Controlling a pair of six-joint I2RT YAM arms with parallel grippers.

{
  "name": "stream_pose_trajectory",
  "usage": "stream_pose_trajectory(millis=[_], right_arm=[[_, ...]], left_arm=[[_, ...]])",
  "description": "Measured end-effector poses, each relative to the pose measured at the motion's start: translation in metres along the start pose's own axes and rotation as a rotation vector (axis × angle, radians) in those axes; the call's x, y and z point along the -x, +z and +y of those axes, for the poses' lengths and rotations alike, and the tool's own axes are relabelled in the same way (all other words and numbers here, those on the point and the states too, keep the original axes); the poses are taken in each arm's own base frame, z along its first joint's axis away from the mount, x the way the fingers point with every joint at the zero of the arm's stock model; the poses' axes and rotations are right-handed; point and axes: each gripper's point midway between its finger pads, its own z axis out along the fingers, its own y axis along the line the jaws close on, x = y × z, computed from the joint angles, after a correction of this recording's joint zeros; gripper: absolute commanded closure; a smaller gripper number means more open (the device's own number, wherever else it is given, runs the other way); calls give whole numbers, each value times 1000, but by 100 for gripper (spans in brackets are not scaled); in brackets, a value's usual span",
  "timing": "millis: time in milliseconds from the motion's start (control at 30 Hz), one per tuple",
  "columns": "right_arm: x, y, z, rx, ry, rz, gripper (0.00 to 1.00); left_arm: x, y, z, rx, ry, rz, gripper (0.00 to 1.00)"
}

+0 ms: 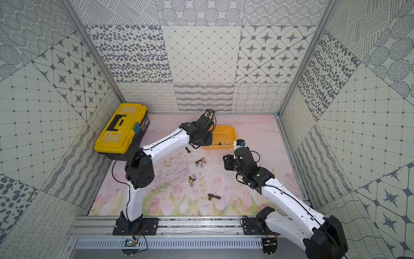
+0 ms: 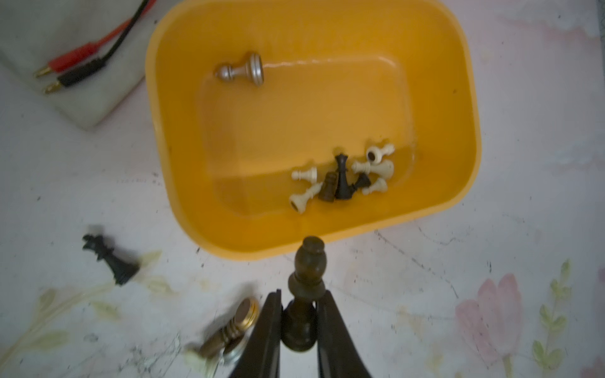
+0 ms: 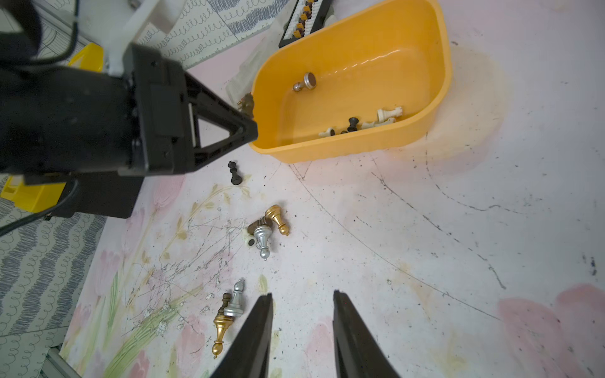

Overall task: Put the chess pieces into the storage box
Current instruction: Place the chess piece in the storage box.

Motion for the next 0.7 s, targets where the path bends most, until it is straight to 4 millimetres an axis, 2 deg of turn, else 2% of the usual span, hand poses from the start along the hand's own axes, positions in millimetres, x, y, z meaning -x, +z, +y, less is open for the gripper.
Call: stream_pose_trajectory(millis=[133, 333, 433, 567, 700], right_arm=[[-3, 8, -7, -23, 7, 21, 63], [-17, 22, -12, -32, -3, 94, 61], [-24, 27, -9, -18, -8, 130, 61], [-31, 29, -5, 2, -20, 178, 61], [-33, 23, 5, 25, -52, 212, 61]], left_arm=[[31, 35, -4, -20, 18, -15, 84], [40, 69, 13, -33, 3, 19, 63], [40, 70, 17, -40, 3, 33, 58], [42, 65, 13, -61, 4, 33, 58], [45, 44, 10, -76, 5, 30, 58]])
